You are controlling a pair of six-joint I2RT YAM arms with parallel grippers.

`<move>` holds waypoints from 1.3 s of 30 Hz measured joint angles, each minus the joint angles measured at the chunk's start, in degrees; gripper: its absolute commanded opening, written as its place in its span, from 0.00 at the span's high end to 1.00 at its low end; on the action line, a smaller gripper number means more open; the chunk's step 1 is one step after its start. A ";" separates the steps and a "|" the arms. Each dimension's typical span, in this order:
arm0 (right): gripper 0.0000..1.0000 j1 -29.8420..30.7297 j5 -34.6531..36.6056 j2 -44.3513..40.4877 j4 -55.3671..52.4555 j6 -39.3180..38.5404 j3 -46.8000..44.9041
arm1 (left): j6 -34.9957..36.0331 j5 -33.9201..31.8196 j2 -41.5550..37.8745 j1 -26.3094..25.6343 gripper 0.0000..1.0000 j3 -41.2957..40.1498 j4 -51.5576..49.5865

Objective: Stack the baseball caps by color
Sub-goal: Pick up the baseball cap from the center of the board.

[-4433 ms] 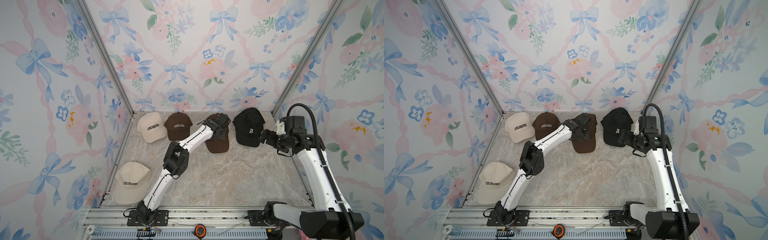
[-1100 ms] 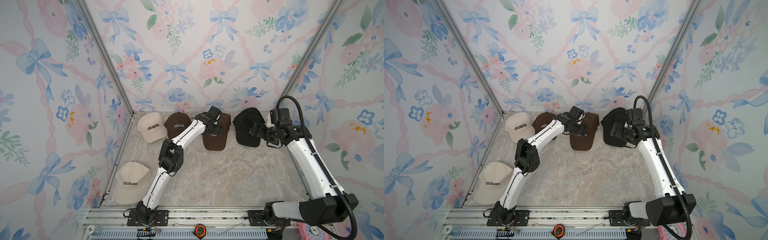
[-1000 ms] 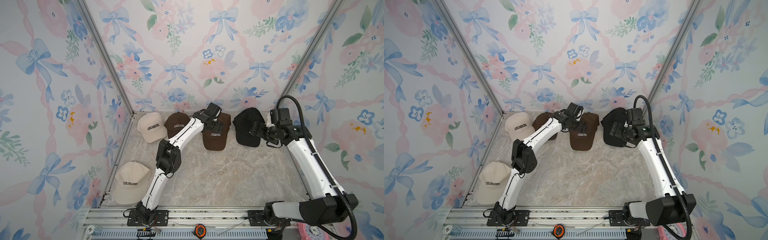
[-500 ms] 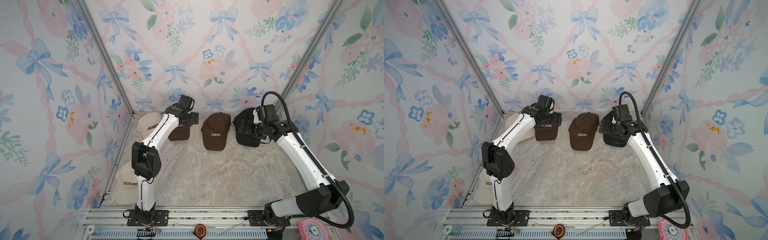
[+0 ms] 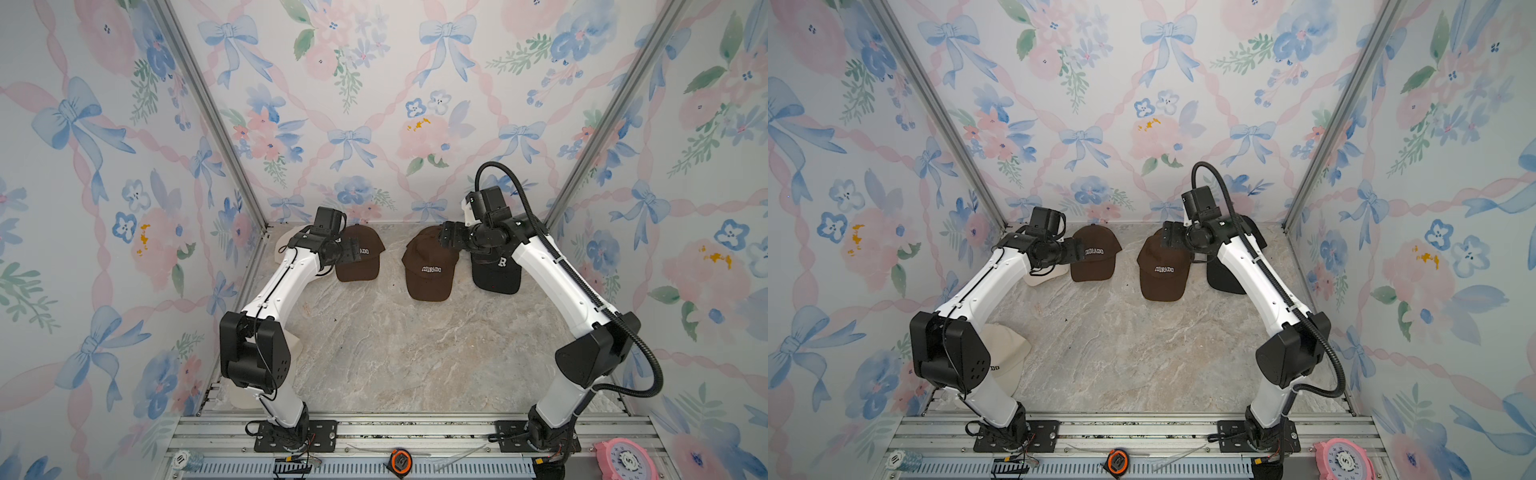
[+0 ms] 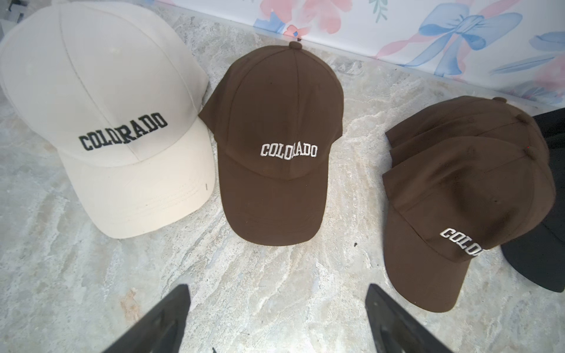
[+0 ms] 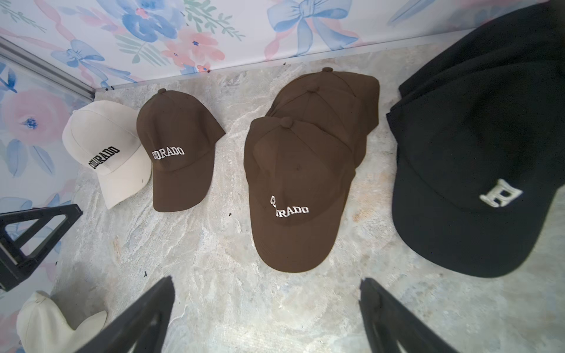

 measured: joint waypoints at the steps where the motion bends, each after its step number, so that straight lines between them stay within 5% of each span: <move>1: 0.04 0.37 -0.15 1.64 -0.52 -0.26 2.19 | -0.22 0.00 0.00 0.39 0.09 -0.55 0.28; 13: 0.04 2.45 -1.16 13.73 -7.89 -2.73 22.10 | -1.62 0.15 5.57 1.49 0.13 1.60 2.78; 31: 0.04 -0.90 -1.11 15.02 -10.95 -3.32 23.28 | -2.47 -2.34 27.26 0.02 0.21 19.87 3.61; 39: 0.04 -2.97 -1.11 15.91 -11.56 -3.32 25.35 | -3.21 -2.91 33.79 -0.31 0.37 26.43 3.69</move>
